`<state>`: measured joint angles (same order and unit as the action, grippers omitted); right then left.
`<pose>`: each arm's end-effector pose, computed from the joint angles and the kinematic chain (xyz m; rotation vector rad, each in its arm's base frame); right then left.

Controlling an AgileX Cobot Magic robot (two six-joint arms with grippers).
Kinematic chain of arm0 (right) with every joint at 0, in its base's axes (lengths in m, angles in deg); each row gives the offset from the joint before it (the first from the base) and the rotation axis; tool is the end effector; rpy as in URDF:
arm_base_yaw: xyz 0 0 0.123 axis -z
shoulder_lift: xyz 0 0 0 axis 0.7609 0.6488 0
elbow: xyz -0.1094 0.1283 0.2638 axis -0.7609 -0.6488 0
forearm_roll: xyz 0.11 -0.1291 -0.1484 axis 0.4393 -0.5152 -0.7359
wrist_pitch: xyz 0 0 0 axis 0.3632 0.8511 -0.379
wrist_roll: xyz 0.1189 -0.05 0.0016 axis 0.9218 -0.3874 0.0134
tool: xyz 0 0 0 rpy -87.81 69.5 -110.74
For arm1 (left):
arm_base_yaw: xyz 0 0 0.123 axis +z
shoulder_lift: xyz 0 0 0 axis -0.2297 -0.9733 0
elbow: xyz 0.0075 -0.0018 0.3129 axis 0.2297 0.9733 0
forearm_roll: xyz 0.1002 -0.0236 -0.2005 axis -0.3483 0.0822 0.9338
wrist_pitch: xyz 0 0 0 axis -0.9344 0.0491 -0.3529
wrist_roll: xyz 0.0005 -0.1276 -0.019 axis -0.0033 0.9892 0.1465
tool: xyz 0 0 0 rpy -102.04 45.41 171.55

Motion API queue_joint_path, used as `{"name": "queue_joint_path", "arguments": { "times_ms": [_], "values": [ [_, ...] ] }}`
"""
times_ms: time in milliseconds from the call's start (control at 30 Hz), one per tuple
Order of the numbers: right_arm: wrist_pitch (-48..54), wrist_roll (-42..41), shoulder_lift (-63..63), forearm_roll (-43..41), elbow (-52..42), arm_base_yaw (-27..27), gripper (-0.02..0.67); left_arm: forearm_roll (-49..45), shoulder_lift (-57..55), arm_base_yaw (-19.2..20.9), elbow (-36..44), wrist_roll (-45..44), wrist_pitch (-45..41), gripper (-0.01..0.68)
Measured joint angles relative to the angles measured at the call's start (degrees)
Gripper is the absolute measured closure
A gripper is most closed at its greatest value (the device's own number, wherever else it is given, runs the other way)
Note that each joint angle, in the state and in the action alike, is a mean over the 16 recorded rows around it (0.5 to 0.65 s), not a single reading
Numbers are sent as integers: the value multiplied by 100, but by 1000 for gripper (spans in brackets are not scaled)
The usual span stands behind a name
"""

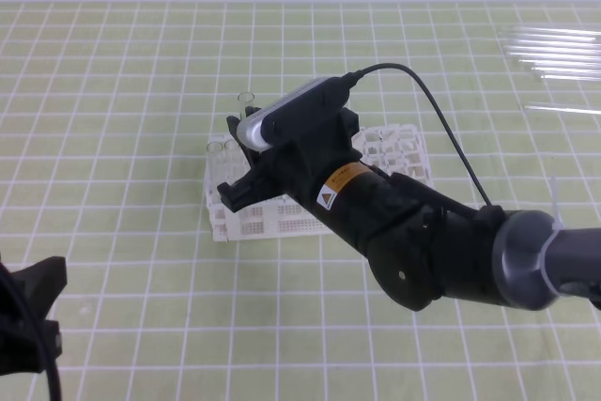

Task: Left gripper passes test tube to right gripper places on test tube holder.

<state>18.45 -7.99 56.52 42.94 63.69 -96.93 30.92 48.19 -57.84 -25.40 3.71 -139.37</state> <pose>0.3075 0.3173 0.2707 -0.6035 1.5864 0.5640 0.1013 -0.0282 0.3104 0.2554 2.1293 -0.2389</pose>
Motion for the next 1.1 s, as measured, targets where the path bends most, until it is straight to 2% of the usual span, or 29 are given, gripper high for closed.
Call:
{"name": "queue_joint_path", "arguments": {
  "times_ms": [567,867,1100],
  "values": [
    [116,-3,-54,-1,0,0,357,3,-2,0,0,0,-11,280],
    [220,-3,-383,-1,-1,0,344,6,-2,-1,1,0,-18,280],
    [790,-3,-1009,-1,-5,51,357,-10,-6,0,0,0,-4,280]
  ]
}}
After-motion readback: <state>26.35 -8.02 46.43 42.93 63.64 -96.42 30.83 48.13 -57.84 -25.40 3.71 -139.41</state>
